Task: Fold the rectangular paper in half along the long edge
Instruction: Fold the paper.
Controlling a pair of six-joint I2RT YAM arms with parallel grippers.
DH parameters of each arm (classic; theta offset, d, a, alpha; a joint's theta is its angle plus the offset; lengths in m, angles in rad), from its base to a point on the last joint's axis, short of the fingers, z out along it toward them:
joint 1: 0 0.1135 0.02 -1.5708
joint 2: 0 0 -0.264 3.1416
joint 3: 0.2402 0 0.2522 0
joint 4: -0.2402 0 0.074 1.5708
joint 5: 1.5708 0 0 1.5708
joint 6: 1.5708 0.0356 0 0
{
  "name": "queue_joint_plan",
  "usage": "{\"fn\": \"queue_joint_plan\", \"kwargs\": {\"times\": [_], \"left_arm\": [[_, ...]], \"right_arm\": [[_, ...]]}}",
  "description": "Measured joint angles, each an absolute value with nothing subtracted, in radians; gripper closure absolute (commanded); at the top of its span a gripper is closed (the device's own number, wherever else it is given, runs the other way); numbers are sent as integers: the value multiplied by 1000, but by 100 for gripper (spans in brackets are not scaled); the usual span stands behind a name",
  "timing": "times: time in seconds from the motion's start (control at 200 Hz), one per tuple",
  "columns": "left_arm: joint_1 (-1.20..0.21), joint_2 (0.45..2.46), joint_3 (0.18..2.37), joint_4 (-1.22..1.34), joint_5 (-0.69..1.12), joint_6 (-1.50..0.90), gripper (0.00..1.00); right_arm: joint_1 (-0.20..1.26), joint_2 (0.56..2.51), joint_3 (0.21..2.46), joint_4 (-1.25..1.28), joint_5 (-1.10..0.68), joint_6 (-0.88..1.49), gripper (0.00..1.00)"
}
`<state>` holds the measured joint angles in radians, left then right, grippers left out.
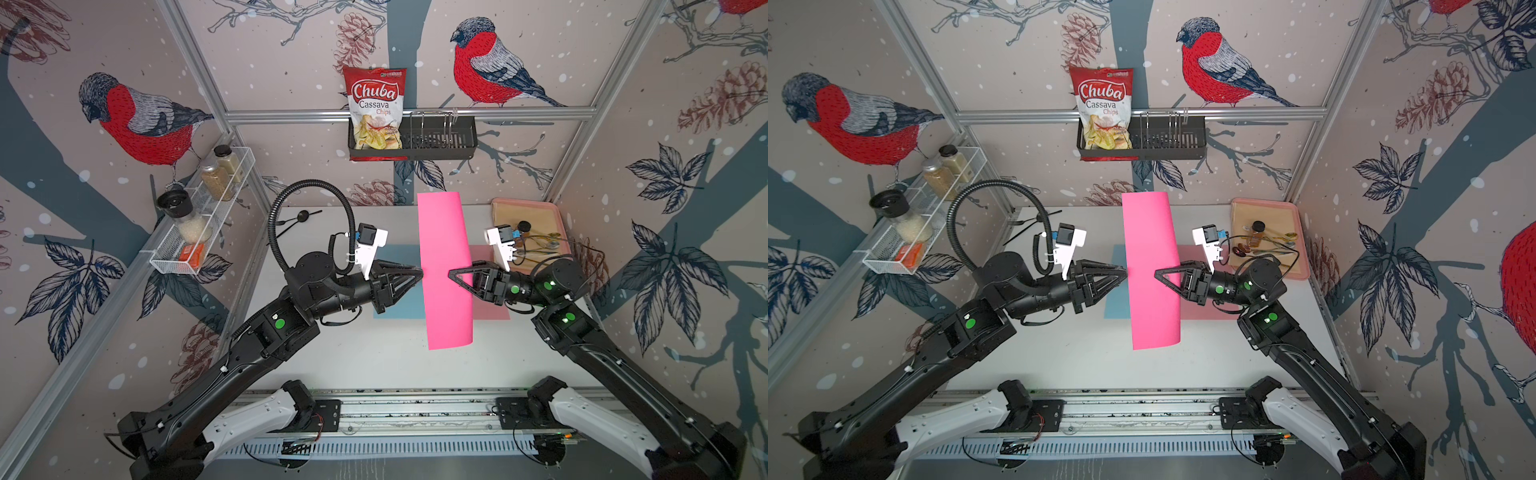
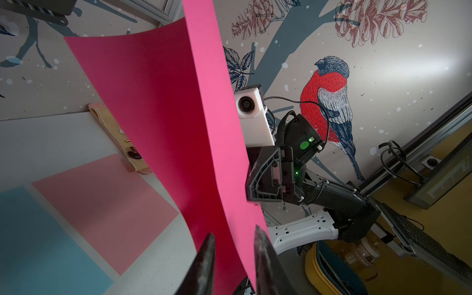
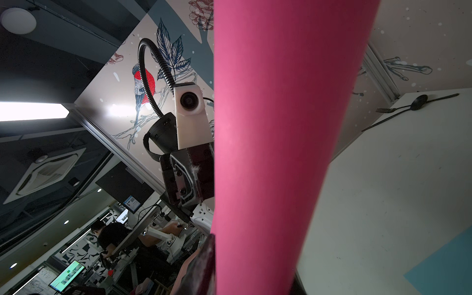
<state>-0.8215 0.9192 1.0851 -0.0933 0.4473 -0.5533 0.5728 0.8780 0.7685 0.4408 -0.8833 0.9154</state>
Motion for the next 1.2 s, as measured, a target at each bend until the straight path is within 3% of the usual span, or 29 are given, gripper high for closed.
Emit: {"fn": "queue_joint_plan", "kwargs": {"times": [0.265, 0.52, 0.926, 1.196], "left_arm": [[-822, 949, 1054, -29, 486, -598, 72], [-824, 968, 1050, 24, 523, -615, 100], [-834, 984, 1042, 64, 548, -632, 100], [-852, 1003, 1042, 70, 548, -640, 100]], "right_arm": [[573, 878, 768, 453, -883, 920, 68], [580, 882, 764, 489, -883, 942, 65], [592, 900, 753, 545, -883, 971, 51], [601, 913, 751, 571, -878, 972, 48]]}}
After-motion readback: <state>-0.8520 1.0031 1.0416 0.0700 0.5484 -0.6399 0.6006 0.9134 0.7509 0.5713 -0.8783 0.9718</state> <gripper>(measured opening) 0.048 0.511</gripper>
